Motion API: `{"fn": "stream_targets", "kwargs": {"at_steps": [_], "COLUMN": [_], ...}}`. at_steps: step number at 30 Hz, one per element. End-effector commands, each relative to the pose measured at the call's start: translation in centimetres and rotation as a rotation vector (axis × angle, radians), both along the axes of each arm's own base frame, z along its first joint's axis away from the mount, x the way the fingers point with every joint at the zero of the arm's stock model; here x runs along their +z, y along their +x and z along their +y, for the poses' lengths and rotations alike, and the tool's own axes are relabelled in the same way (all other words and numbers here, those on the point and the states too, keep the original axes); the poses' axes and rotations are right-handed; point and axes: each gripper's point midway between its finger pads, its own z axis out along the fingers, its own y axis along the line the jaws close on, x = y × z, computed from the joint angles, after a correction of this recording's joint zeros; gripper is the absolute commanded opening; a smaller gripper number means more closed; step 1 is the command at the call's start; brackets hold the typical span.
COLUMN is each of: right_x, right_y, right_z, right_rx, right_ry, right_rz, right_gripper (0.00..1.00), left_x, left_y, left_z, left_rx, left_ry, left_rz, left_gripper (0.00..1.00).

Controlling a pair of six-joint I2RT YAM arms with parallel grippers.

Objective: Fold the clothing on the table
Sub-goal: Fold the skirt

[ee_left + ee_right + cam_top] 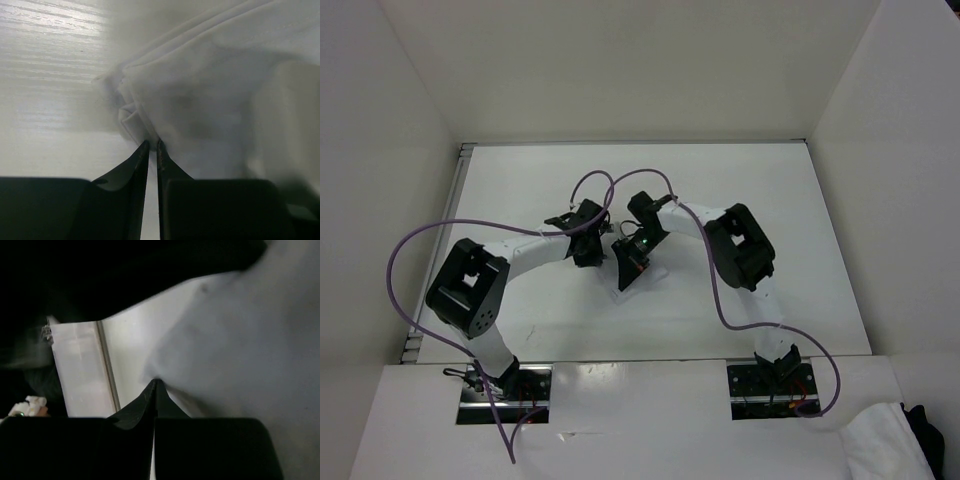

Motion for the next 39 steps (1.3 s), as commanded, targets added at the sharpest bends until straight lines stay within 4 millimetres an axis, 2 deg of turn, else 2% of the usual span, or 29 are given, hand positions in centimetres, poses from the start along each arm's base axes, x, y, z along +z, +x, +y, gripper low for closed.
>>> {"fn": "stream_targets", "kwargs": {"at_steps": [1,6,11,13,14,15,17,19,22,23,24,25,26,27,28,29,30,31,35,38,39], "right_x": [-0.9,-1.6,-1.9,-0.8,0.4,1.9,4.0,5.8,6.2,5.7,4.5,3.9,3.5,3.4,3.8,4.3,4.2,5.4,7.4,7.9,8.6], "right_y": [0.9,1.0,0.4,0.1,-0.7,-0.7,-1.0,0.7,3.3,4.7,5.3,6.5,7.9,8.5,10.4,11.1,11.1,12.1,14.6,15.5,16.0], "right_z": [0.6,0.7,0.2,0.0,-0.9,-1.3,-2.6,-3.9,-5.2,-5.1,-5.3,-5.1,-4.8,-5.1,-4.6,-4.6,-4.9,-5.0,-3.9,-3.3,-3.1], "right_rx": [-0.051,-0.061,-0.050,0.015,0.037,0.069,0.069,0.018,-0.078,-0.101,-0.163,-0.191,-0.211,-0.276,-0.311,-0.338,-0.382,-0.420,-0.488,-0.530,-0.544], "right_ry": [-0.088,-0.129,-0.134,-0.053,-0.045,0.058,0.121,0.181,0.171,0.173,0.073,0.048,0.058,-0.003,0.025,0.029,0.009,-0.011,-0.027,-0.023,-0.016], "right_rz": [-0.011,0.035,0.090,0.084,0.137,0.124,0.146,0.099,0.087,0.043,0.074,0.037,-0.040,-0.064,-0.165,-0.213,-0.220,-0.320,-0.535,-0.564,-0.576], "right_gripper": [0.00,0.00,0.00,0.00,0.00,0.00,0.00,0.00,0.00,0.00,0.00,0.00,0.00,0.00,0.00,0.00,0.00,0.00,0.00,0.00,0.00], "left_x": [1.1,2.0,3.5,4.3,4.8,5.5,6.5,7.6,9.7,10.4,10.1,10.5,9.6,9.3,8.5,6.9,6.5,5.9,3.5,2.0,1.5], "left_y": [1.1,1.0,0.9,1.0,1.0,1.1,1.1,1.1,1.3,1.7,1.3,1.5,1.6,1.6,1.4,1.4,1.6,1.6,1.4,1.3,1.2], "left_z": [-0.1,-0.1,0.1,0.3,0.3,0.4,0.5,0.8,0.0,-0.7,-1.6,-2.2,-2.8,-3.6,-3.7,-3.6,-3.9,-3.9,-3.8,-3.3,-2.8], "left_rx": [0.011,0.011,0.024,0.029,0.029,0.034,0.016,0.011,-0.013,-0.039,-0.087,-0.120,-0.143,-0.167,-0.182,-0.187,-0.192,-0.192,-0.179,-0.151,-0.139], "left_ry": [-0.001,-0.010,-0.024,-0.037,-0.044,-0.050,-0.053,-0.063,-0.124,-0.156,-0.193,-0.216,-0.222,-0.247,-0.233,-0.207,-0.209,-0.202,-0.182,-0.150,-0.124], "left_rz": [-0.037,-0.053,-0.084,-0.121,-0.133,-0.158,-0.187,-0.233,-0.297,-0.333,-0.323,-0.338,-0.316,-0.299,-0.267,-0.223,-0.209,-0.194,-0.134,-0.101,-0.089], "left_gripper": [0.17,0.17,0.17,0.16,0.16,0.16,0.14,0.14,0.14,0.16,0.17,0.17,0.17,0.15,0.12,0.10,0.08,0.06,0.00,0.00,0.00]}}
